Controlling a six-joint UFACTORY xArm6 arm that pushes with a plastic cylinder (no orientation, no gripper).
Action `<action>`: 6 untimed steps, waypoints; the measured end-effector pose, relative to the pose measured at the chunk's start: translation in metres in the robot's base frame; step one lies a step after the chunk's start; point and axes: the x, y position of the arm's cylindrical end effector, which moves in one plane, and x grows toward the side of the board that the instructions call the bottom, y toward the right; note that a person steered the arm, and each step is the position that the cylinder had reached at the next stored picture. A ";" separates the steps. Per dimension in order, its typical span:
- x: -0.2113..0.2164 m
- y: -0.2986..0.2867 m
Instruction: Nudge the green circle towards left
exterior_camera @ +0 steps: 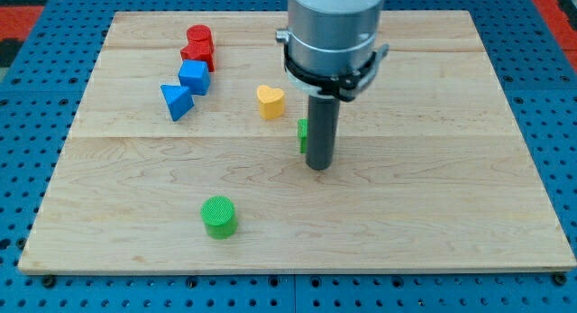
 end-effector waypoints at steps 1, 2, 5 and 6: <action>-0.011 -0.012; -0.034 -0.014; 0.135 -0.014; 0.135 -0.068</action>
